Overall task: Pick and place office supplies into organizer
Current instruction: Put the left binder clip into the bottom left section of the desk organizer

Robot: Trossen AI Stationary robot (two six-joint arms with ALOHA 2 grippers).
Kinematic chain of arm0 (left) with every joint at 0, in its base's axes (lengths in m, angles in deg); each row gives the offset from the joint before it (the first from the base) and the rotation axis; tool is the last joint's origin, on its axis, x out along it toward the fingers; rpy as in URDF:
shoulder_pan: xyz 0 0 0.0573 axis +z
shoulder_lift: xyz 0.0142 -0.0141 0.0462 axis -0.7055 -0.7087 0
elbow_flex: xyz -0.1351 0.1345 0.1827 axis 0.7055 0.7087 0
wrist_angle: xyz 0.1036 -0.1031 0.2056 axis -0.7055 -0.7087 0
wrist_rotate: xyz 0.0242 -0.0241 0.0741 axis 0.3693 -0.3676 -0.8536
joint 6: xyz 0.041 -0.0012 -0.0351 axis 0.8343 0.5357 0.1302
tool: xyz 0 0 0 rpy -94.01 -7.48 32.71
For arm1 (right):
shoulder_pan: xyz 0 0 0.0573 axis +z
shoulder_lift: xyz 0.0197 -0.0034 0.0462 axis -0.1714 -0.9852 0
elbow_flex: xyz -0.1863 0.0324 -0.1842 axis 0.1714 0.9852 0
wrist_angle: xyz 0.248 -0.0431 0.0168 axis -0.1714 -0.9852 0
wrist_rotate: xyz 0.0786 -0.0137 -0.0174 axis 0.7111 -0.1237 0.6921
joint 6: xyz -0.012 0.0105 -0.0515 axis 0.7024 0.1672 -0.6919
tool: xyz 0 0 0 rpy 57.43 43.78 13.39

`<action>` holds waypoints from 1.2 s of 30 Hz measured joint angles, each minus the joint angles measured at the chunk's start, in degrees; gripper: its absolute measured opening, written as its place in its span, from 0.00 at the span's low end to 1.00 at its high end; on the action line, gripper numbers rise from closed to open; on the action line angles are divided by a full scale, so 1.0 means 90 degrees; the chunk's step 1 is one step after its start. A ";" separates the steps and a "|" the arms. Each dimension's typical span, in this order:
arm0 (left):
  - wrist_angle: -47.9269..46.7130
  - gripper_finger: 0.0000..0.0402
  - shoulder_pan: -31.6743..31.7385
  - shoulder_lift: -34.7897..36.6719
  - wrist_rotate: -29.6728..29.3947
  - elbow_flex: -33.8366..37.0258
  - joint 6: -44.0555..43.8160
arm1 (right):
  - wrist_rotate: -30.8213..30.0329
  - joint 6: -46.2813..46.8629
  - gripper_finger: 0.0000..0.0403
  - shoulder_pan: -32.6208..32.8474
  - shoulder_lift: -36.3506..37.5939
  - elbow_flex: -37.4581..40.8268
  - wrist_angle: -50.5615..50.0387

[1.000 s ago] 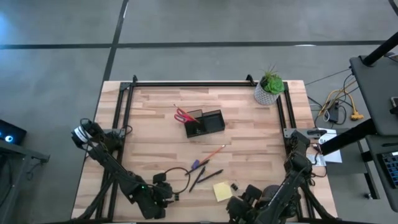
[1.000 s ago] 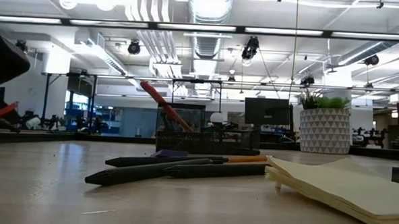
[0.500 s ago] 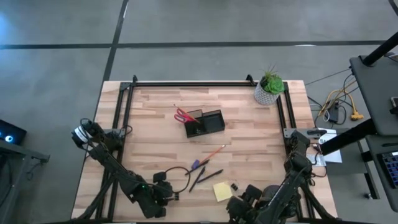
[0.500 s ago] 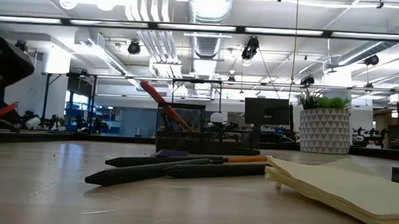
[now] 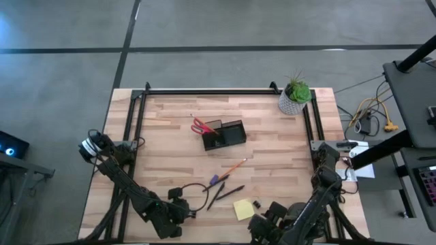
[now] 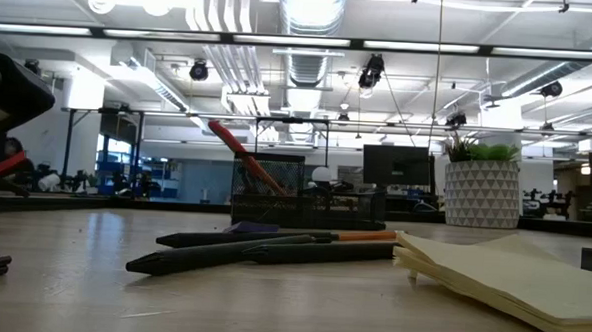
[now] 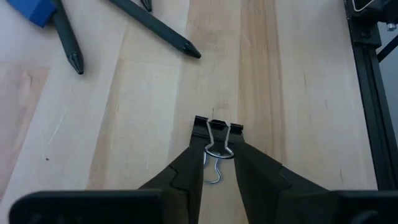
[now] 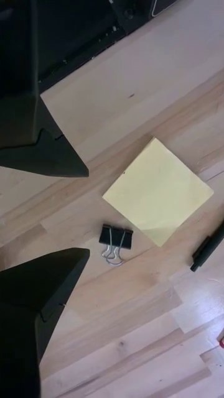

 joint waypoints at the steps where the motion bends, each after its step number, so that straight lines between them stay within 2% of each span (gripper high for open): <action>1: -0.0002 0.18 0.0000 0.0000 -0.0020 0.0000 0.0000 | 0.0000 0.0000 0.48 0.0000 0.0000 0.0007 -0.0001; 9: -0.0032 0.17 0.0022 0.0002 -0.0230 -0.0024 0.0060 | -0.0262 0.0518 0.47 0.0000 0.0023 0.0008 -0.0001; 21: -0.0008 0.01 0.0022 0.0020 0.0088 -0.0007 0.0177 | -0.0323 0.0653 0.41 0.0000 0.0051 0.0008 0.0000; 36: -0.0300 0.00 0.0055 0.0283 0.0132 -0.0049 0.0295 | -0.0313 0.0665 0.40 -0.0019 0.0051 0.0008 0.0000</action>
